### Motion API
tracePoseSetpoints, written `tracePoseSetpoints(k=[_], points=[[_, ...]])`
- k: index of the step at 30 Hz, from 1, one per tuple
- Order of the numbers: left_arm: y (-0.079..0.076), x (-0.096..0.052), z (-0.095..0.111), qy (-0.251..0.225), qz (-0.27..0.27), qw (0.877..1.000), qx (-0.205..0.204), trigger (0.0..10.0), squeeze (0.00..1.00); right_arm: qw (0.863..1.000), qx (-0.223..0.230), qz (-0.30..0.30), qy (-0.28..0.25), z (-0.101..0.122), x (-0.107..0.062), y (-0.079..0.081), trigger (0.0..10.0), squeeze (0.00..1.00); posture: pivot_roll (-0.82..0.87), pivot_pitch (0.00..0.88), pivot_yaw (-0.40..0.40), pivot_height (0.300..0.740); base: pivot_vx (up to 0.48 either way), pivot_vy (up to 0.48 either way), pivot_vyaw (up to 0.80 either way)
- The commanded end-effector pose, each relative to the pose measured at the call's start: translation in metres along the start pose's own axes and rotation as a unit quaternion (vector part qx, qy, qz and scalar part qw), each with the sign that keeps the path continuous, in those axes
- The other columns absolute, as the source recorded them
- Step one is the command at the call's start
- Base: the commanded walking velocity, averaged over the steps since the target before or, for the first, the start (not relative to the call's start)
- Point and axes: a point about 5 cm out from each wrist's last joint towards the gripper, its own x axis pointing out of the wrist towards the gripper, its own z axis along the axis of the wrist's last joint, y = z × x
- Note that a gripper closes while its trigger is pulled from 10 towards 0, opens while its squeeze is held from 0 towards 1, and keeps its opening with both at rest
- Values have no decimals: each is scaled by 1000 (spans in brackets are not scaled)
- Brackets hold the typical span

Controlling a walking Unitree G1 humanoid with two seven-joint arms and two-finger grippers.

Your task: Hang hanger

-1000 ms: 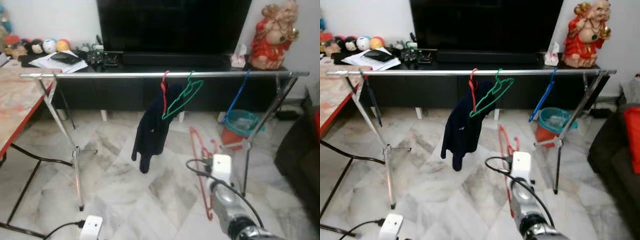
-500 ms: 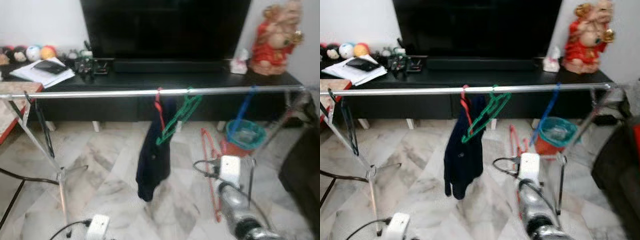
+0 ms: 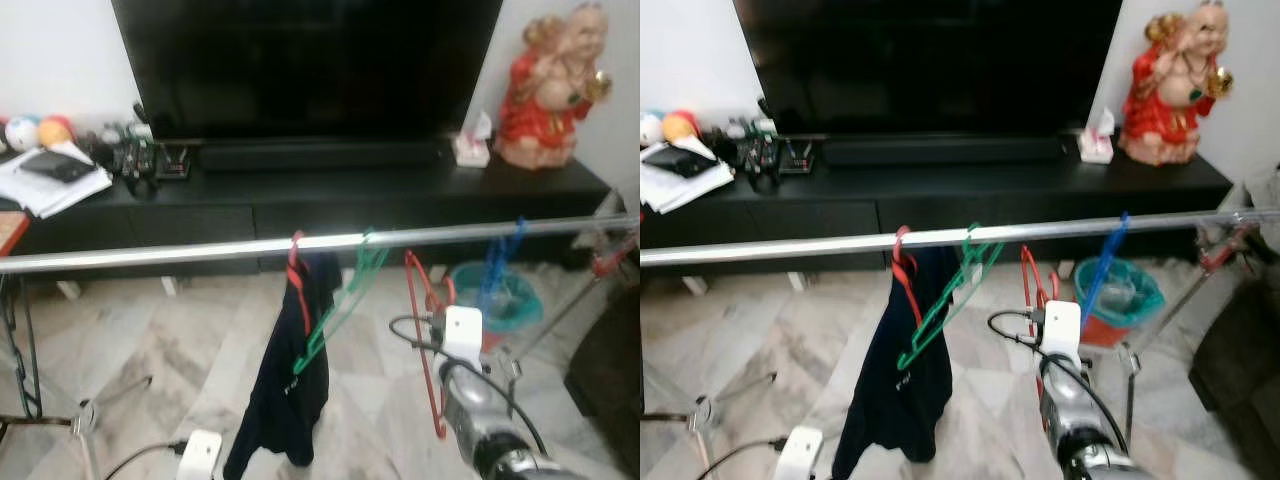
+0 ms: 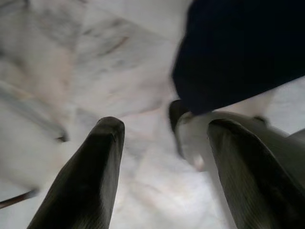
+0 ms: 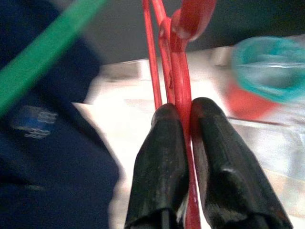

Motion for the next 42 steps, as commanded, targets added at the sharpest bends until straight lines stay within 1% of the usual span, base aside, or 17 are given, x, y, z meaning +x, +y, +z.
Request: tracePoseSetpoints(k=[1, 4, 7, 11, 17, 20, 22, 25, 29, 34, 38, 42], points=[[-5, 0, -4, 9, -6, 1000, 7, 10000, 0, 1000, -4, -14, -8, 5, 1, -11, 10000, 0, 97, 0, -2, 740, 0, 0, 0], [-6, 0, -5, 11, -8, 1000, 8, 10000, 0, 1000, -3, -18, -15, 9, 2, -11, 10000, 0, 96, 0, -1, 740, 0, 0, 0], [-6, 0, -6, 14, -10, 1000, 10, 10000, 0, 999, -3, -34, -23, 12, 3, -12, 10000, 0, 94, 0, -1, 740, 0, 0, 0], [-7, 0, -8, 18, -12, 1000, 14, 10000, 0, 998, -5, -54, -20, 10, 2, -15, 10000, 0, 96, 0, -3, 740, 0, 0, 0], [-6, -1, -11, 25, -11, 999, 20, 10000, 0, 998, -4, -54, -21, 3, -1, -13, 10000, 0, 100, 0, -6, 740, 0, 0, 0], [-6, -1, -11, 28, -9, 999, 22, 10000, 0, 995, -3, -90, -35, 2, -4, -22, 10000, 0, 97, 0, -7, 740, 0, 0, 0], [-7, 0, -11, 29, -9, 999, 23, 10000, 0, 994, 1, -99, -37, 1, -4, -24, 10000, 0, 97, 0, -7, 740, 0, 0, 0], [-9, 0, -11, 32, -12, 999, 37, 10000, 0, 991, -12, -114, -65, 5, -7, -28, 10000, 0, 92, 0, -3, 740, 0, 0, 0], [-9, 0, -13, 34, -13, 998, 47, 10000, 0, 990, -4, -121, -77, 9, -7, -31, 10000, 0, 89, 0, 0, 740, 0, 0, 0], [-5, -2, -19, 39, -11, 998, 53, 10000, 0, 987, -8, -123, -107, 19, -7, -32, 10000, 0, 92, 0, -1, 740, 0, 0, 0], [-4, -3, -20, 40, -11, 998, 56, 10000, 0, 985, -8, -126, -117, 22, -8, -32, 10000, 0, 92, 0, 0, 740, 0, 0, 0], [-3, -4, -22, 42, -12, 997, 65, 10000, 0, 981, 0, -128, -145, 30, -9, -31, 10000, 0, 93, 0, -1, 740, 0, 0, 0]])
